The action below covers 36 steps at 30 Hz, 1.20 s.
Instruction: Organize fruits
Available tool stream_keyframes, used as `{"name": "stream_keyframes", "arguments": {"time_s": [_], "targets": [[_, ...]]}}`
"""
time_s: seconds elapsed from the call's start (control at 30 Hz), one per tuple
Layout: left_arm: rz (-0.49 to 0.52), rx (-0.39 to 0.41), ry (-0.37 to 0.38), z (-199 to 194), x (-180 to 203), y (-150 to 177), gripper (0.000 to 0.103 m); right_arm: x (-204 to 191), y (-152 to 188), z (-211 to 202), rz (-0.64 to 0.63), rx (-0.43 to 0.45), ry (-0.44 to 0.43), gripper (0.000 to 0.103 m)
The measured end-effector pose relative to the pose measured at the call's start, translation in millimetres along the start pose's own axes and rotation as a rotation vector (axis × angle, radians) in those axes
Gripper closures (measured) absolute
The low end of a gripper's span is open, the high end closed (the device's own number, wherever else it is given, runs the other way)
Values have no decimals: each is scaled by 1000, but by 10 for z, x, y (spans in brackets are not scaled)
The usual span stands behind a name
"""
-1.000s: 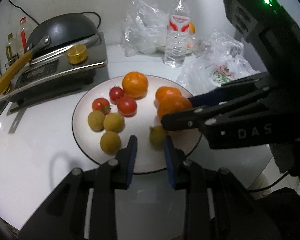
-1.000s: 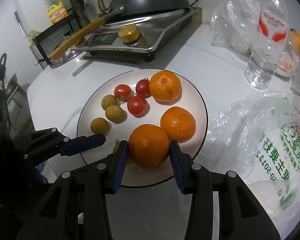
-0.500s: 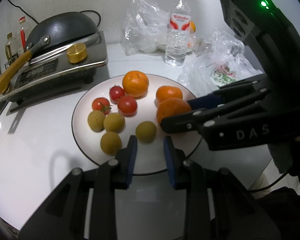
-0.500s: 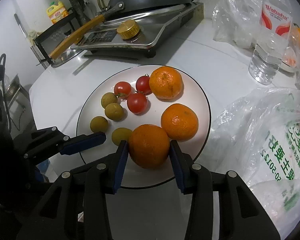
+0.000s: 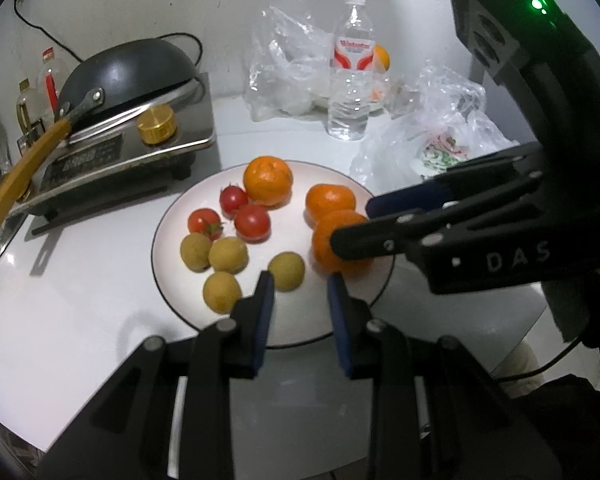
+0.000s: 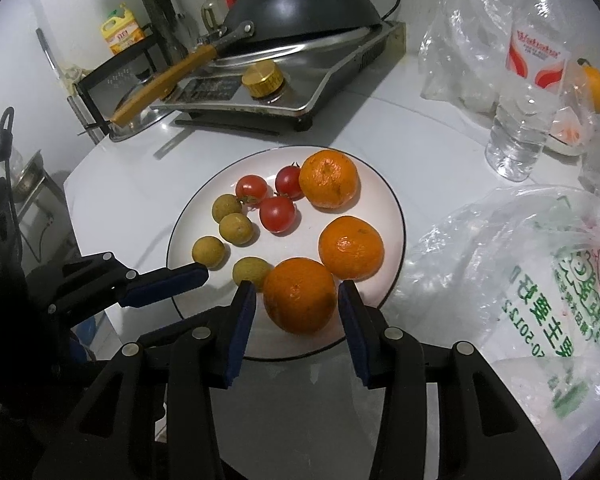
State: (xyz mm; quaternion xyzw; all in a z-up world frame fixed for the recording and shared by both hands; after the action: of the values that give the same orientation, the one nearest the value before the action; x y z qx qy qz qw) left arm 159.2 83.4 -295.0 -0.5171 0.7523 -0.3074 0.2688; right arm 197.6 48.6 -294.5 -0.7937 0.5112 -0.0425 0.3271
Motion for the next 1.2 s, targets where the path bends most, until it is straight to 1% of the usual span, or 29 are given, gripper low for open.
{"name": "stream_keyframes", "arguments": {"time_s": [0.23, 0.4, 0.5, 0.63, 0.7, 0.73, 0.93, 1.0, 1.03, 1.07, 1.13, 1.2], "targets": [[0, 12, -23, -106, 62, -72, 74, 66, 29, -262, -3, 52, 27, 58], [-15, 39, -46, -231, 101, -147, 74, 145, 56, -474, -10, 90, 49, 58], [-19, 56, -60, -311, 145, -206, 71, 183, 85, -610, -13, 112, 60, 58], [-24, 96, -78, -465, 217, -315, 70, 243, 105, -829, -19, 155, 82, 57], [-32, 116, -82, -536, 246, -373, 70, 271, 109, -935, -24, 178, 95, 52], [-36, 128, -87, -584, 266, -417, 70, 291, 104, -997, -27, 191, 101, 52], [-34, 188, -105, -790, 412, -592, 69, 363, 116, -1325, -44, 250, 120, 52], [-31, 208, -109, -865, 465, -644, 67, 379, 121, -1421, -47, 268, 123, 52], [-30, 218, -110, -902, 494, -669, 59, 393, 126, -1480, -49, 279, 124, 52], [-32, 232, -110, -951, 526, -701, 48, 407, 132, -1531, -51, 288, 126, 52], [-39, 259, -109, -1035, 564, -750, 43, 424, 137, -1637, -54, 308, 130, 51], [-34, 279, -115, -1114, 602, -801, 43, 437, 136, -1735, -58, 328, 135, 52]]}}
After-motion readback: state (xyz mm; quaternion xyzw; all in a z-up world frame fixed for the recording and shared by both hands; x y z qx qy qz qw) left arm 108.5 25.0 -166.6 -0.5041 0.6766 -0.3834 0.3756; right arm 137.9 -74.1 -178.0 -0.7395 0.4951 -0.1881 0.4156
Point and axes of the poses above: each gripper's, at about its wrist camera, not at the fingertips, and z roughly the way its jaws point, x to its right, y to its underside, the point moved 6 cm from there along z, roughly the way its jaws point, and after that the axes turned 8 degrees about z, right-handed, at the moved point
